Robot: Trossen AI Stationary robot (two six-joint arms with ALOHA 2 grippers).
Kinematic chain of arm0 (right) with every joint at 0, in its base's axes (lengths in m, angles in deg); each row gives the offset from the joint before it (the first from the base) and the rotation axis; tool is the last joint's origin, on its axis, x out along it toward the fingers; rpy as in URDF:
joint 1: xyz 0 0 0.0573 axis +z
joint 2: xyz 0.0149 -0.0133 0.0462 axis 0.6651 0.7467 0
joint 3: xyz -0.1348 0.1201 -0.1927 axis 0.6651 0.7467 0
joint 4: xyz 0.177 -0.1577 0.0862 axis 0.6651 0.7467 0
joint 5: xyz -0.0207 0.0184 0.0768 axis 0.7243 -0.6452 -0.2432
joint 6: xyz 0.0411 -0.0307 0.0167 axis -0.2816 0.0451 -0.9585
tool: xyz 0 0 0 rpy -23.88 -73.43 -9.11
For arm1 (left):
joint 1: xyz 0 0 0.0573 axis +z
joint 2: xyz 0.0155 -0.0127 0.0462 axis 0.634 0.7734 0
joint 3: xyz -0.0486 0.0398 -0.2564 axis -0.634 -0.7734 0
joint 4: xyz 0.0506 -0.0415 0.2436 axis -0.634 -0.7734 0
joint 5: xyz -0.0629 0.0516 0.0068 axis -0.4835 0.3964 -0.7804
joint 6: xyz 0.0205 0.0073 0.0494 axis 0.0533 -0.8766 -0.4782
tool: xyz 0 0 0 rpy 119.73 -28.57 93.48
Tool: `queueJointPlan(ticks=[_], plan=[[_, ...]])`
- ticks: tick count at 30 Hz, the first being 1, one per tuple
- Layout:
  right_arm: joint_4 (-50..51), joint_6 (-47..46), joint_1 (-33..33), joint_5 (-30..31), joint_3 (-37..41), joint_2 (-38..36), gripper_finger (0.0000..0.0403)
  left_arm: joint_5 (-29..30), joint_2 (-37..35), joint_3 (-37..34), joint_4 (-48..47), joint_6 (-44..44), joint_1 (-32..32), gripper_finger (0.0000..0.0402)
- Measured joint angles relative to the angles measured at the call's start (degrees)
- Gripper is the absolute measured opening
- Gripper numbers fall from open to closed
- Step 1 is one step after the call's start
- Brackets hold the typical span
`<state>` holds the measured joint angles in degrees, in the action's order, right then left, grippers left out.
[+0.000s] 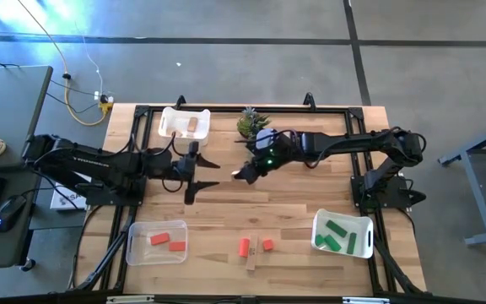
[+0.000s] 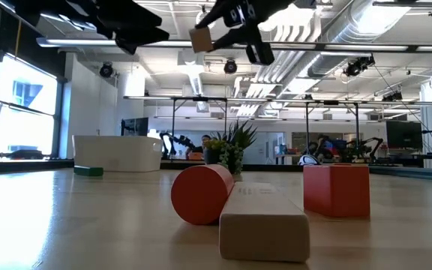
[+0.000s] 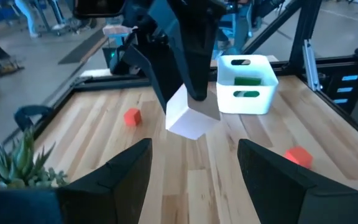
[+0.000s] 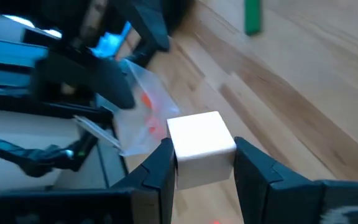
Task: Sort & place blocks by color
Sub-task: Put the brown block into the top white bin
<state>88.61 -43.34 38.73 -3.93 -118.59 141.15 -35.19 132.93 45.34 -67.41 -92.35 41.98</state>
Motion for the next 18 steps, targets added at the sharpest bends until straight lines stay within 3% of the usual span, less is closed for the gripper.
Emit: queueJointPlan(ticks=[7, 18], plan=[[-8.4, -2.2, 0.0, -1.4, 0.0, 0.0, 0.0100, 2.4, 0.0, 0.0, 2.7, -3.1, -2.2, 0.0225], [-12.8, -7.1, 0.1, -1.2, 0.0, 0.0, 0.0100, 5.4, 0.0, 0.0, 7.2, -5.5, -3.5, 0.0225]])
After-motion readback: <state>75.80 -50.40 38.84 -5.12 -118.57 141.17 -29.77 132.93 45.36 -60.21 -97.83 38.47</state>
